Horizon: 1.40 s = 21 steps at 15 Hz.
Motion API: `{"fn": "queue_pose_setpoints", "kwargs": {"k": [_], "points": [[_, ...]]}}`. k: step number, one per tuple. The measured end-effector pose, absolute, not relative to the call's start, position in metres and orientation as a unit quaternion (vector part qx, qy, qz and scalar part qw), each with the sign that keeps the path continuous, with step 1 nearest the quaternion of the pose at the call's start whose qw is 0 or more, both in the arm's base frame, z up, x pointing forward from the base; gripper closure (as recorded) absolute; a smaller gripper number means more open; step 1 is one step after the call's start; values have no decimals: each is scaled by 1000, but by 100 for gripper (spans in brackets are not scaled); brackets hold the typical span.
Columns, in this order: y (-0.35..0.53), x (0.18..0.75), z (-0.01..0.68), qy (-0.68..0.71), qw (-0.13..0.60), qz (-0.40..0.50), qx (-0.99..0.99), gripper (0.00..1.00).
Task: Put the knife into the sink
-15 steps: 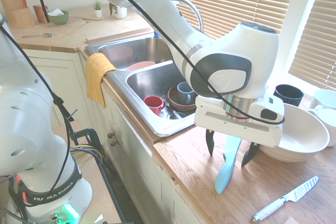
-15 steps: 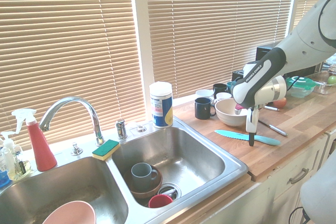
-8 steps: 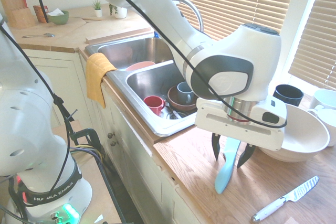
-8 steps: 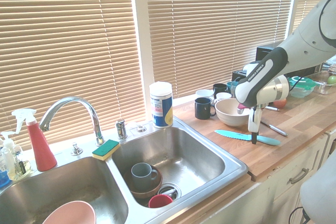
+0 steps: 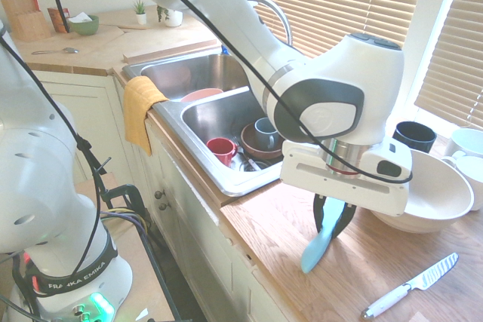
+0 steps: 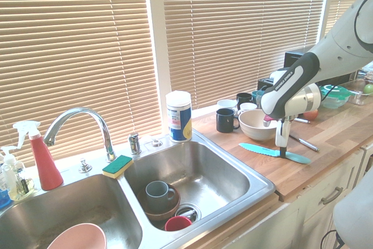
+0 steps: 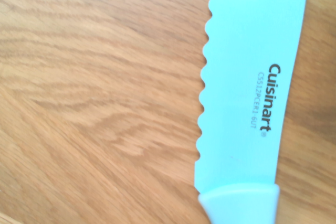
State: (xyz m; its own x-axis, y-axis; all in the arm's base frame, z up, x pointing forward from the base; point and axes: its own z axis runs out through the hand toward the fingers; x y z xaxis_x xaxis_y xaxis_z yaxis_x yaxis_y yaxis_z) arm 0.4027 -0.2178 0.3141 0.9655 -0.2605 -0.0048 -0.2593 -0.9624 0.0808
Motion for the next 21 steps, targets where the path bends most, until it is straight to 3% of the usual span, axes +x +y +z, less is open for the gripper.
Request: {"fn": "queue_pose_setpoints", "kwargs": {"k": [8,21], "points": [[-217,398,318,-140,29,-16,990,100],[-161,386,420,-154,-1,42,987,100]]}}
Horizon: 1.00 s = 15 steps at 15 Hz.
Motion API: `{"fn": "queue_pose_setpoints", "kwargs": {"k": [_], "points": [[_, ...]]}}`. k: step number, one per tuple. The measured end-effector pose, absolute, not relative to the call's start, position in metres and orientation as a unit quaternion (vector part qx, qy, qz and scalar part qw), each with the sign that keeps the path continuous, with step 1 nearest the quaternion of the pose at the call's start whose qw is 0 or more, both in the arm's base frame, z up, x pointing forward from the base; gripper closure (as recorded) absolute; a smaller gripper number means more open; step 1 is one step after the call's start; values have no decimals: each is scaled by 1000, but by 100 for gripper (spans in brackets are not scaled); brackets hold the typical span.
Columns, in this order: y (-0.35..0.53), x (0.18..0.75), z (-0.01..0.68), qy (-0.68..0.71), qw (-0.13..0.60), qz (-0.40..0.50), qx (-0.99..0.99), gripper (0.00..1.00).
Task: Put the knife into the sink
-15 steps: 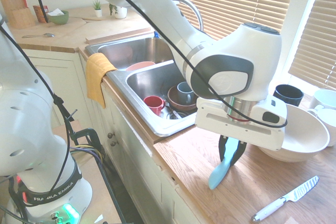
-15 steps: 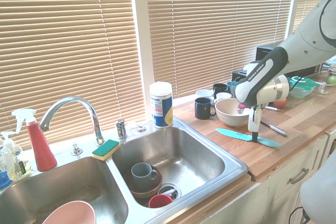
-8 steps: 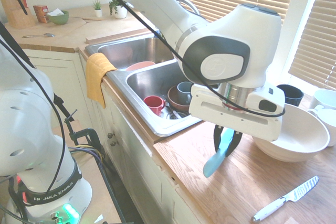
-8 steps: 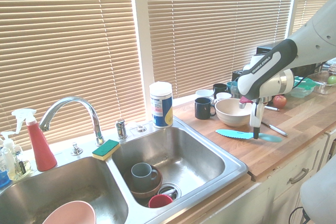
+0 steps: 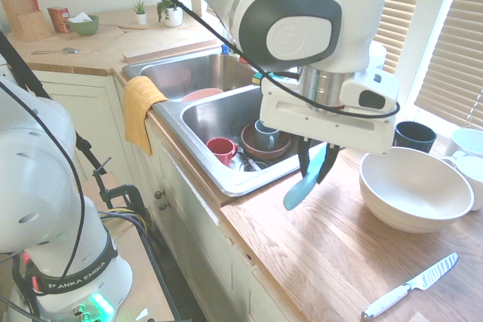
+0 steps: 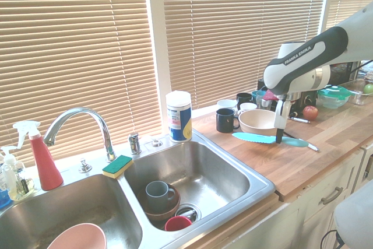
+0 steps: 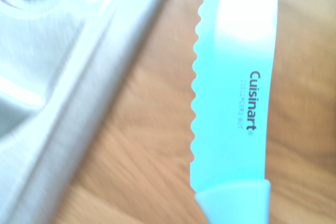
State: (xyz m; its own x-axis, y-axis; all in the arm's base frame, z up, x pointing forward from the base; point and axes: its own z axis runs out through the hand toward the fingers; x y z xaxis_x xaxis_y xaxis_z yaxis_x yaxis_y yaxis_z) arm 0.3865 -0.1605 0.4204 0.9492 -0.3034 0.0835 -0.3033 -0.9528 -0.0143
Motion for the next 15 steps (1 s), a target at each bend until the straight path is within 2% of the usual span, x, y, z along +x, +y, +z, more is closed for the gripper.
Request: {"fn": "queue_pose_setpoints", "kwargs": {"k": [6,10,15], "points": [[-22,427,430,301,22,-97,-948,100],[58,444,391,390,22,-119,-913,100],[139,445,324,425,20,-119,-897,100]]}}
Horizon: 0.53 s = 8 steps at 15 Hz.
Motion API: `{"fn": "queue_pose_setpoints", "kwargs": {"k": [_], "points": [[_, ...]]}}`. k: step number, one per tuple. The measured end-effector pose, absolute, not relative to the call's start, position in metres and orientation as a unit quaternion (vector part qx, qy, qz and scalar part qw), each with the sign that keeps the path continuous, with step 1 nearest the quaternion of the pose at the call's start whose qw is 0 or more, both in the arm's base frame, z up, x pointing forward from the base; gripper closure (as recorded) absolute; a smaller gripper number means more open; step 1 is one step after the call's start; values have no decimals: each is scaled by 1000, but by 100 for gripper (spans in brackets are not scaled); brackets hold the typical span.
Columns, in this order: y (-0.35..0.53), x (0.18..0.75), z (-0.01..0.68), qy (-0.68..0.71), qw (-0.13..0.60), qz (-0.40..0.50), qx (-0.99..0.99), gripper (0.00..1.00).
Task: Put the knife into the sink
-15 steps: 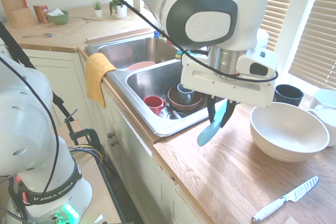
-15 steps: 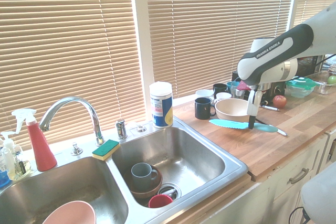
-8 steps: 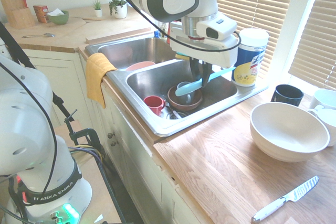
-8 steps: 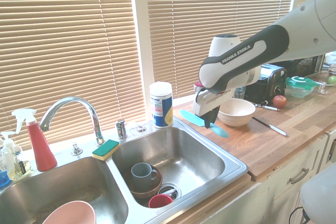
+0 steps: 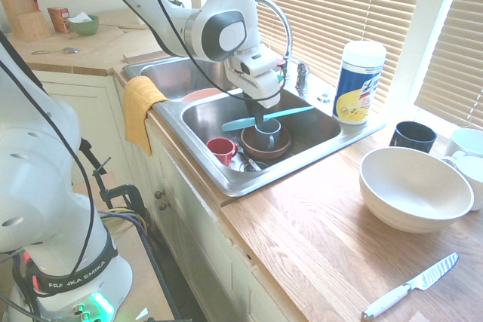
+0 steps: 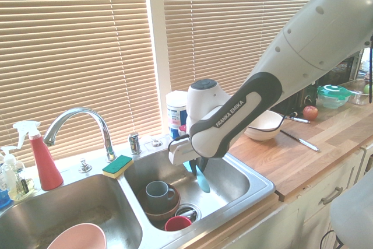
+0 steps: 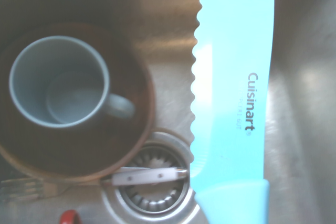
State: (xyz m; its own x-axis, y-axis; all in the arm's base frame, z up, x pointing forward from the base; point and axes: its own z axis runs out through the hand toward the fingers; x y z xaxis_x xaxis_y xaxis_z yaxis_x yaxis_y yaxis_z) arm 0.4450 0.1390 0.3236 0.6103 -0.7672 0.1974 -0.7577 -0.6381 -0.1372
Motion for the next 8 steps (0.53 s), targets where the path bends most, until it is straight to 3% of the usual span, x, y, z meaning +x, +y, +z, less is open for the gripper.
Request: {"fn": "queue_pose_setpoints", "kwargs": {"k": [8], "points": [[150,465,243,462,15,-102,-881,100]]}}
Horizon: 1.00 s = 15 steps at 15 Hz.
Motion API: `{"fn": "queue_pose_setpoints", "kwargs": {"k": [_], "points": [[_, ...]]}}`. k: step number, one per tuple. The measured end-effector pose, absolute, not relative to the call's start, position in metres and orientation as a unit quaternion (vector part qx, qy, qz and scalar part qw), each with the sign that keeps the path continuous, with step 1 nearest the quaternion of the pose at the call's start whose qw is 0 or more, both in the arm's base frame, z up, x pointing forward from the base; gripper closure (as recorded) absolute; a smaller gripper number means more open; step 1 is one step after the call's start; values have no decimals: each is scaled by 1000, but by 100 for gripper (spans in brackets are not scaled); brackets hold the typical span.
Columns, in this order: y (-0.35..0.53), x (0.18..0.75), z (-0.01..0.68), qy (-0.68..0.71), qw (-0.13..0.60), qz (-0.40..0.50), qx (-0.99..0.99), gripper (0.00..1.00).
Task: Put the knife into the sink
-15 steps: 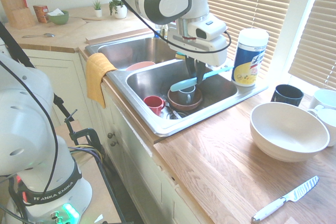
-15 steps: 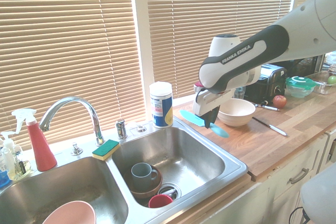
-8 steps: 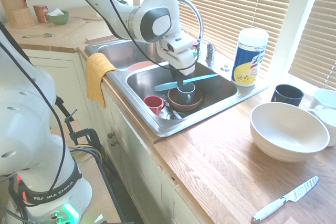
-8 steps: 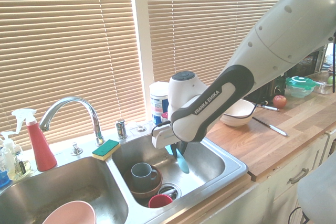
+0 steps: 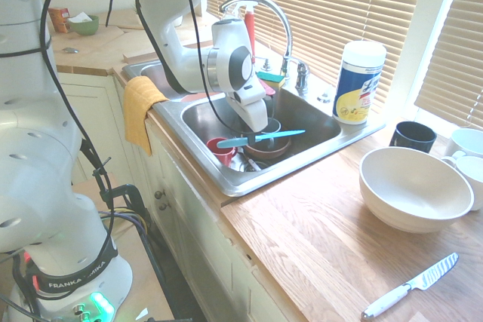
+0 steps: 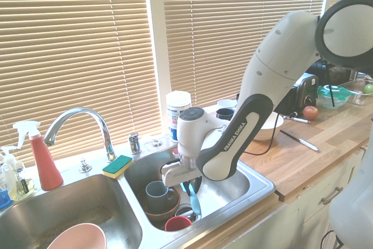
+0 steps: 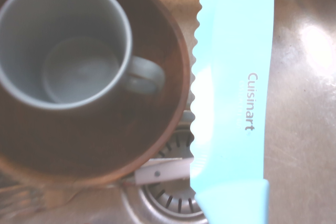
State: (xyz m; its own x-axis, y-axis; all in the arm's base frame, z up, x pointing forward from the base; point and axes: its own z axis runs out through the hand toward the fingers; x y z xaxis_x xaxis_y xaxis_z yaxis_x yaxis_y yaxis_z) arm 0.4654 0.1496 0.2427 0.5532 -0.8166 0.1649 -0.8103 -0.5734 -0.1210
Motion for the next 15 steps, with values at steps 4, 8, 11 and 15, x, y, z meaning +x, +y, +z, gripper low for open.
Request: {"fn": "queue_pose_setpoints", "kwargs": {"k": [4,8,11,15], "points": [[134,478,197,474,21,-81,-877,100],[129,483,158,478,25,-64,-876,100],[127,485,139,482,24,-55,-874,0],[126,486,130,485,31,-51,-873,0]]}}
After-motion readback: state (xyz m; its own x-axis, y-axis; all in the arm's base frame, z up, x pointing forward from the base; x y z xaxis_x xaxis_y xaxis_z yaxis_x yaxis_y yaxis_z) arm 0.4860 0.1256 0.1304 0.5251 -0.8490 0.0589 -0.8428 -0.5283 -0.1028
